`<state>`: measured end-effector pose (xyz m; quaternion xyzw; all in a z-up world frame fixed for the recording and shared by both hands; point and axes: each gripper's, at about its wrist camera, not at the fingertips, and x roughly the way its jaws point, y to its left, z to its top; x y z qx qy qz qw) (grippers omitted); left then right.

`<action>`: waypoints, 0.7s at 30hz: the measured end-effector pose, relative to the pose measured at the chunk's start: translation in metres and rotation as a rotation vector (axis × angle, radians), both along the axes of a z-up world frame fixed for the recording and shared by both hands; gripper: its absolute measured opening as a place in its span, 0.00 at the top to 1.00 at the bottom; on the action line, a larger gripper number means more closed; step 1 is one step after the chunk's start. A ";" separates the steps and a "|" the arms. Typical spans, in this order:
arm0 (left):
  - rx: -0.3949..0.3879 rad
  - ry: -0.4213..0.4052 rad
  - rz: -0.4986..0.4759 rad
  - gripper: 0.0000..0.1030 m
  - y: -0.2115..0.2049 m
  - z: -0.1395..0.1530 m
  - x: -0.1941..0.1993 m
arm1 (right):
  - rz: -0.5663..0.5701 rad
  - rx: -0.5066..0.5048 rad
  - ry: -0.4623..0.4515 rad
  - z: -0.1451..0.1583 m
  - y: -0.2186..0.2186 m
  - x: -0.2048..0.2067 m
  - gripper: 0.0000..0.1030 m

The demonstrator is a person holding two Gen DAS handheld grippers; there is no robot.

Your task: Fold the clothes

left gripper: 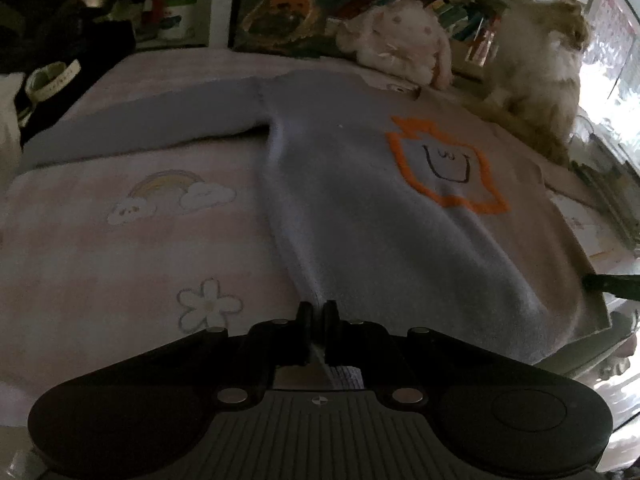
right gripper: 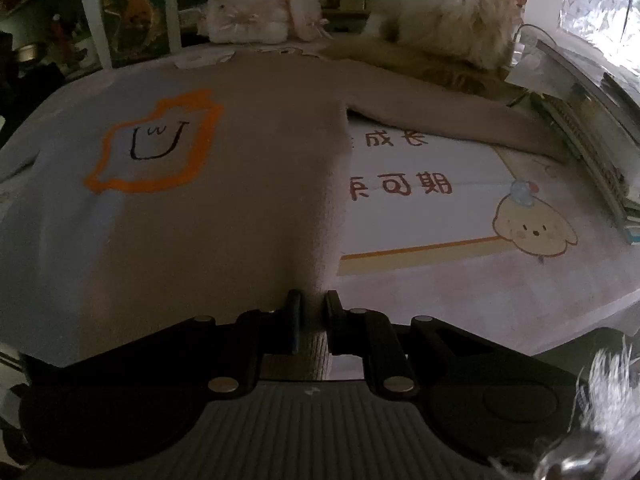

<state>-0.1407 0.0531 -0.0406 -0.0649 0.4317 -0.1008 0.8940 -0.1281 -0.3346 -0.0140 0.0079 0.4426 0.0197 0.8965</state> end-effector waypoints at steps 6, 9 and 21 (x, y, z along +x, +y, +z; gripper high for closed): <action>-0.003 -0.006 -0.022 0.96 0.000 -0.001 0.002 | -0.020 -0.033 -0.027 -0.001 0.003 0.002 0.88; -0.010 -0.012 -0.023 0.95 0.003 -0.003 0.001 | -0.029 -0.040 -0.023 0.000 0.005 0.001 0.88; 0.022 -0.016 0.037 0.91 0.004 -0.001 -0.001 | -0.028 -0.039 -0.008 0.001 0.011 -0.006 0.79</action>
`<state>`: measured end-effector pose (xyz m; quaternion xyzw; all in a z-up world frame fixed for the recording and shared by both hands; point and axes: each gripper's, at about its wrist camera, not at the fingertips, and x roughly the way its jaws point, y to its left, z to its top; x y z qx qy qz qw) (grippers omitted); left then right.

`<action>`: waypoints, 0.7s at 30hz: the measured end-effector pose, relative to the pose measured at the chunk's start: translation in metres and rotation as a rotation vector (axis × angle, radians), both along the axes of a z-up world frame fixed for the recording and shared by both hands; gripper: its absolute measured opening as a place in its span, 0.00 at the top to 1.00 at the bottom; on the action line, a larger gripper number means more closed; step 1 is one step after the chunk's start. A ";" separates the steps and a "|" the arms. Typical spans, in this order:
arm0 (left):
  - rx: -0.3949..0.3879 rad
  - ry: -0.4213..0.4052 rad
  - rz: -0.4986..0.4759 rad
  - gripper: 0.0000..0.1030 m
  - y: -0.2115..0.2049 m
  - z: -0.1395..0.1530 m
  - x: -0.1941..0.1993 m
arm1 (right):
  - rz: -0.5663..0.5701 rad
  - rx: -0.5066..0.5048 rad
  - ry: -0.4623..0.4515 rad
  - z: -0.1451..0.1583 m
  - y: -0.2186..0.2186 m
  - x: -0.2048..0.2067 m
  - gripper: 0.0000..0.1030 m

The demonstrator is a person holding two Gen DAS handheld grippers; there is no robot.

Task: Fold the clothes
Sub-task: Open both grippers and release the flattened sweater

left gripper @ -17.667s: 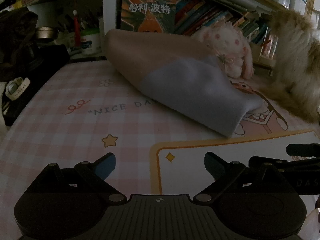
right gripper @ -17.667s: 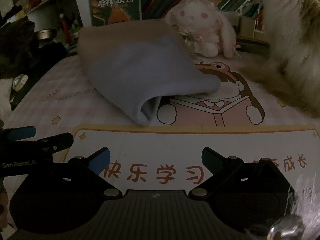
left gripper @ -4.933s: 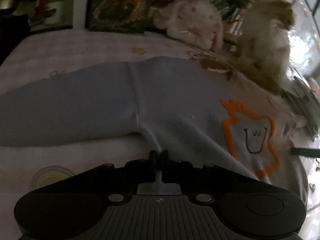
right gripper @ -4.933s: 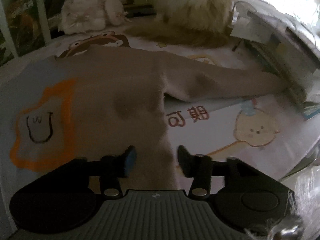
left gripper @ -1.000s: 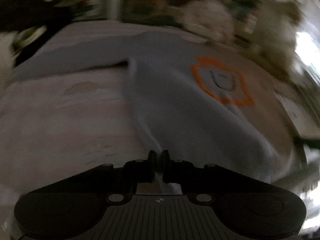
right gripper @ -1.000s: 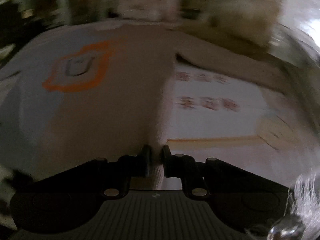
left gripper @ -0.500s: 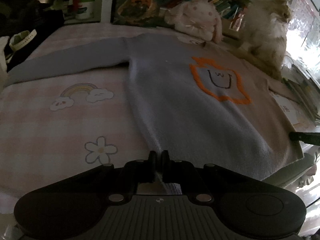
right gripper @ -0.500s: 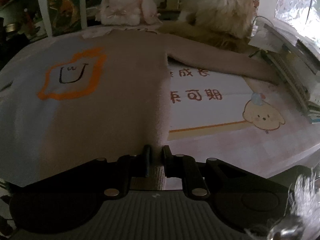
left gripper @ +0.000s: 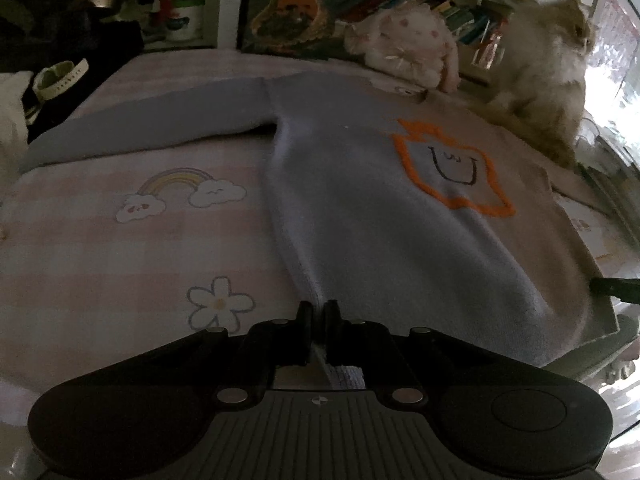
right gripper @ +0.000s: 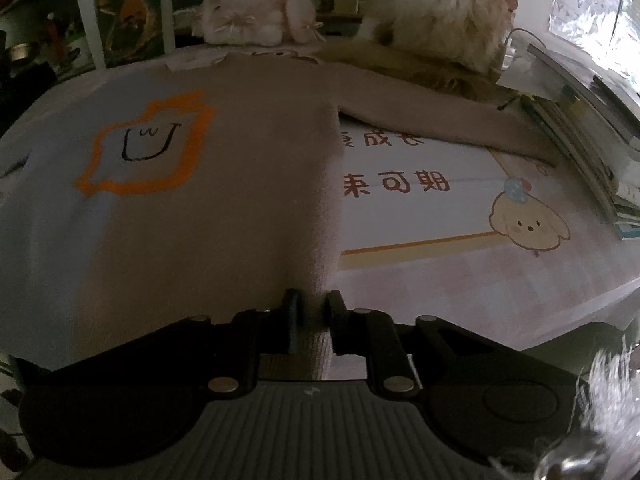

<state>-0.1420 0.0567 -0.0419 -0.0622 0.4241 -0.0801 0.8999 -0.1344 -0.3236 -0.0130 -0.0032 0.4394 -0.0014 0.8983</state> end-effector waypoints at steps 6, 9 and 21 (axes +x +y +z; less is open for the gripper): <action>0.001 -0.048 0.101 0.71 -0.008 0.015 -0.018 | -0.006 0.011 -0.049 0.012 -0.007 -0.004 0.28; 0.007 -0.106 0.177 0.40 -0.016 0.024 -0.027 | -0.008 0.020 -0.102 0.022 -0.007 -0.009 0.11; 0.047 -0.184 0.345 0.14 -0.047 0.039 -0.044 | 0.122 -0.009 -0.177 0.025 0.021 -0.019 0.00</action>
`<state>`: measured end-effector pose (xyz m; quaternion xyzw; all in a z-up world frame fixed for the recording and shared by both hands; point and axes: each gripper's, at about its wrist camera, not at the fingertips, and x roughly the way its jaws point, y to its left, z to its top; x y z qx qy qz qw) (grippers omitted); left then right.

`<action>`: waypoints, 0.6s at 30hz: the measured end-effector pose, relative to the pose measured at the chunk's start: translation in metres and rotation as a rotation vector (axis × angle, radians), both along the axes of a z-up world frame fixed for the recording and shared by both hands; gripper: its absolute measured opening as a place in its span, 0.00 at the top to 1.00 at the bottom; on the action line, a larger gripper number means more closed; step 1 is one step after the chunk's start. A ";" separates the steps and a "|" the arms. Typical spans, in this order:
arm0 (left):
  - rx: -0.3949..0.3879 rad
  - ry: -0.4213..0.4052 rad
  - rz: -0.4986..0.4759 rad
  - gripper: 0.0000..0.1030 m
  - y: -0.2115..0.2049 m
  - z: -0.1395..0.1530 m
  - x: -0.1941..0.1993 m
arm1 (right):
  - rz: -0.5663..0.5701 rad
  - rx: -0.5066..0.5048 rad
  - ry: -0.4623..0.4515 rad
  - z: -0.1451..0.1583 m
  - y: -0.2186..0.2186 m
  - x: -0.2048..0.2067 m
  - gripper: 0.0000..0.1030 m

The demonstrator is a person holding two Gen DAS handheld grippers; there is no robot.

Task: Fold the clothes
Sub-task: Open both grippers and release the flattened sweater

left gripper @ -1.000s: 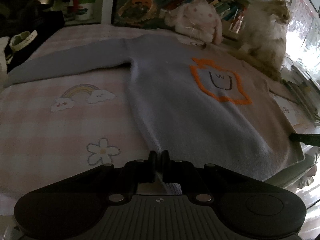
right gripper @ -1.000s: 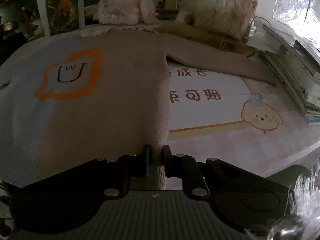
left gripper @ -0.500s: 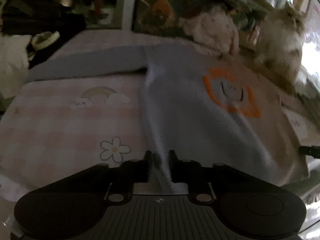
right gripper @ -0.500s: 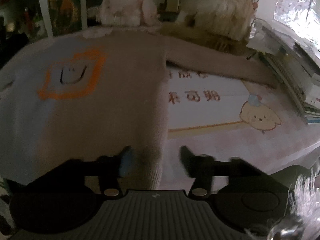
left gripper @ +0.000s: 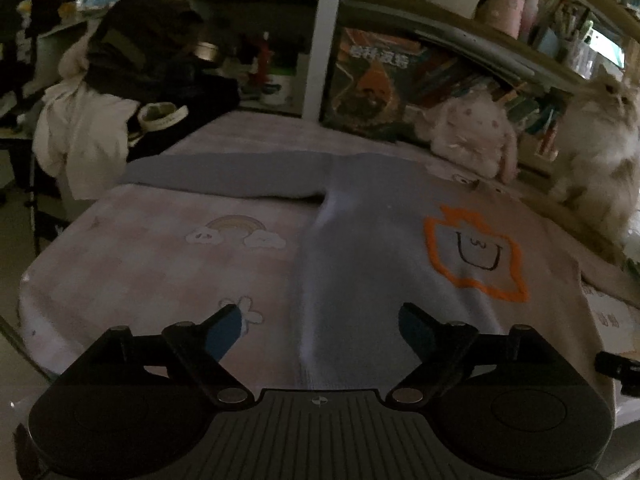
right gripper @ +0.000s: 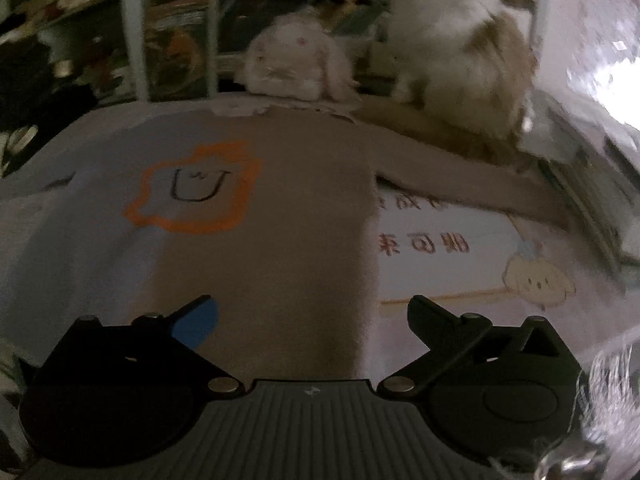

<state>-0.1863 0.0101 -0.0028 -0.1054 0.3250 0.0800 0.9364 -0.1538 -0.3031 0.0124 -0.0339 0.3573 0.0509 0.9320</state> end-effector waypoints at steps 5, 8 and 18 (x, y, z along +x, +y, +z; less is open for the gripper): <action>0.053 0.046 -0.014 0.13 -0.017 -0.002 0.003 | 0.028 0.000 0.002 -0.002 -0.003 0.007 0.00; 0.081 0.063 -0.037 0.13 -0.026 -0.004 0.004 | 0.022 0.013 0.023 -0.006 -0.007 0.013 0.00; 0.145 0.070 -0.140 0.13 -0.035 -0.008 0.011 | -0.034 0.034 0.047 -0.010 -0.008 0.021 0.00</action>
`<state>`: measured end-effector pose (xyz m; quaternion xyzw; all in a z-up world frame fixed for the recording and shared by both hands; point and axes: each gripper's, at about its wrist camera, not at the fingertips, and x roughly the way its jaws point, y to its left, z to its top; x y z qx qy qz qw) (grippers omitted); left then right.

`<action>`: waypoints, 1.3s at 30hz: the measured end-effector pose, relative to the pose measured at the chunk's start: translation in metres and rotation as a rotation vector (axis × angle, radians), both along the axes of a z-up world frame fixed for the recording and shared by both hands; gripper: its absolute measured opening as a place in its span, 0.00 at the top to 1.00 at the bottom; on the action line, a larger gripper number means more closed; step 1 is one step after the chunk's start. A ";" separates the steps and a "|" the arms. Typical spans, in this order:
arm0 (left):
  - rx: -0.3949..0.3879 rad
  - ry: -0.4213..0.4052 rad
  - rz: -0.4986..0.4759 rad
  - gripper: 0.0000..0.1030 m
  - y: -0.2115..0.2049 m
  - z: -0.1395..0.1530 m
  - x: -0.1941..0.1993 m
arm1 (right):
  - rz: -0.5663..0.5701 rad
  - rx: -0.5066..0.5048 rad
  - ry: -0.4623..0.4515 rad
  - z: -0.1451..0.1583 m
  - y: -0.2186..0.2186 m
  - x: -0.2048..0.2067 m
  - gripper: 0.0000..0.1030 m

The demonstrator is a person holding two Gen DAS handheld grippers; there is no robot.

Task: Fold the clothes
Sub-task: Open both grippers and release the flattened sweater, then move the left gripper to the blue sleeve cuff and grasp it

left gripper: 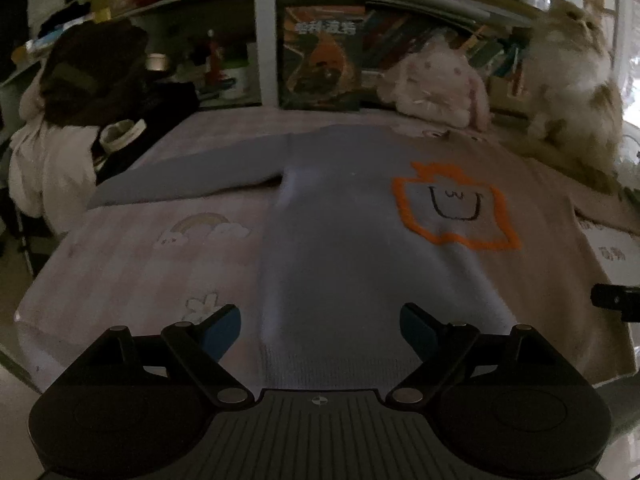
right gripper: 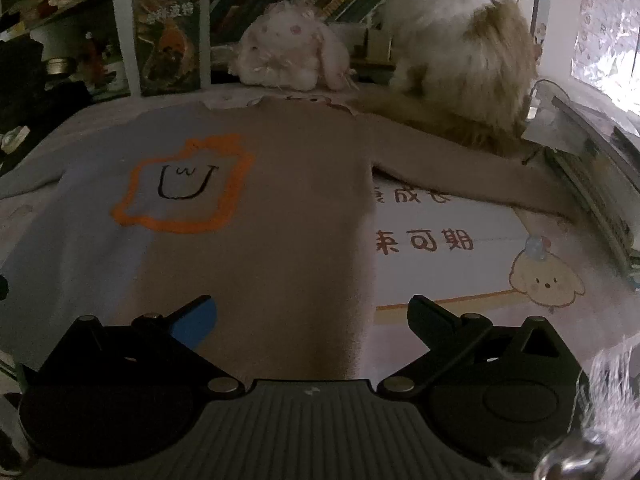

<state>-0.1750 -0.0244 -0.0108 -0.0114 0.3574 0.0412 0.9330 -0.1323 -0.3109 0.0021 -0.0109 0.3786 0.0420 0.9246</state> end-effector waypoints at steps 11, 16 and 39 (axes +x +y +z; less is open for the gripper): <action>0.054 -0.019 -0.174 0.13 0.060 0.003 0.025 | -0.185 0.036 0.021 -0.003 0.049 -0.009 0.00; 0.024 -0.030 -0.199 0.12 0.111 0.007 0.045 | -0.249 0.028 -0.010 0.001 0.090 -0.018 0.00; -0.220 -0.080 0.125 0.13 0.315 -0.018 0.109 | -0.325 -0.034 -0.023 0.006 0.194 -0.039 0.00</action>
